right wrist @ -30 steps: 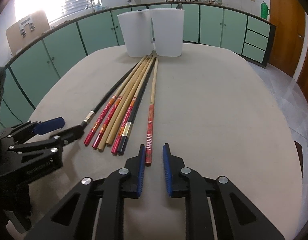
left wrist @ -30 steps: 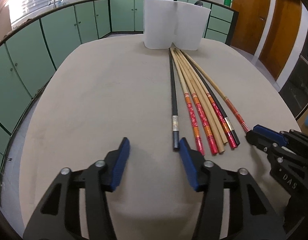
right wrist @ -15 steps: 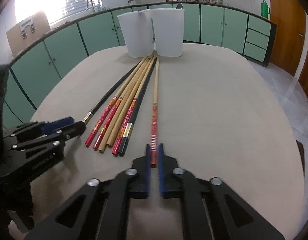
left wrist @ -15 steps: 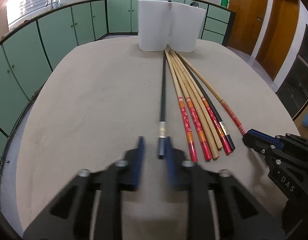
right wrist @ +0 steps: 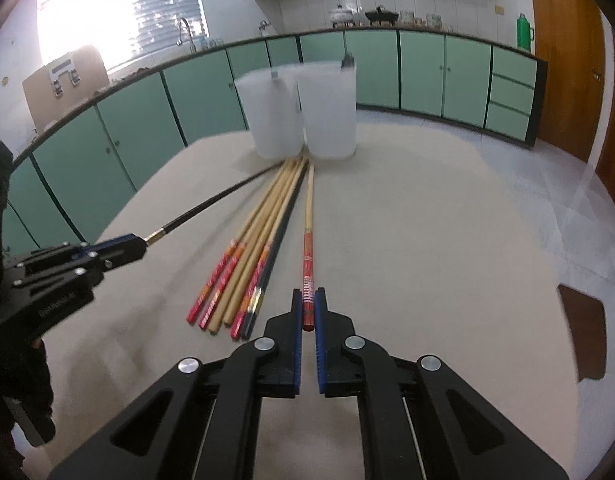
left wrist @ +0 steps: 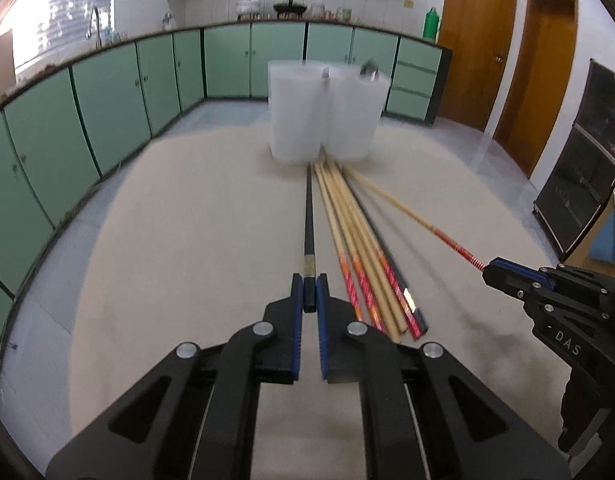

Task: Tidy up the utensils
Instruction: 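Lower both chopsticks into the white holder and open both tools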

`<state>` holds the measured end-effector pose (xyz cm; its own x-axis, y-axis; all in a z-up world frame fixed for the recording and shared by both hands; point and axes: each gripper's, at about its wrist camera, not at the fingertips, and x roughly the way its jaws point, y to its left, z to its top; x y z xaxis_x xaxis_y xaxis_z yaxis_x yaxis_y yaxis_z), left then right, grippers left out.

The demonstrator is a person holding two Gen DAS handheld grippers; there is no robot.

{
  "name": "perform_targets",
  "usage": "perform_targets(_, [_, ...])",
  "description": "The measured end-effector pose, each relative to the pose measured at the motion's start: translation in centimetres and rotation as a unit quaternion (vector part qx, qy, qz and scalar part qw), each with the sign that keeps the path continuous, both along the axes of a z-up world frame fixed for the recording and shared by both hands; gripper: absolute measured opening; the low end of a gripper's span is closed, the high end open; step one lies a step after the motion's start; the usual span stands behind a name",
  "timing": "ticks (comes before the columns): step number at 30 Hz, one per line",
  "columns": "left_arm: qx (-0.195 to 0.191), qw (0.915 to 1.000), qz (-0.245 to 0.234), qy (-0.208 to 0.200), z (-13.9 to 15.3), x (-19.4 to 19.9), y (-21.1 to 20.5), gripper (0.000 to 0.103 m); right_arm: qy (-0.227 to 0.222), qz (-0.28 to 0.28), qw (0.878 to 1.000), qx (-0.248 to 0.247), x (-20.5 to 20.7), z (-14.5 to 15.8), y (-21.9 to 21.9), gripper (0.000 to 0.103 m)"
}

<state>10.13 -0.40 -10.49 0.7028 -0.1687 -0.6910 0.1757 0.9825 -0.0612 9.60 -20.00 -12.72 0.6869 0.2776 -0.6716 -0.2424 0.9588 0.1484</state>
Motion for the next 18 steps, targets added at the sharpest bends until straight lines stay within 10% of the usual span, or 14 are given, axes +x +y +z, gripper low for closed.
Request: perform_targets(18, [-0.026,0.9898,-0.026,-0.138,11.8,2.0,0.8,0.006,-0.102,0.026,0.994,0.027,3.2,12.0,-2.4,0.006])
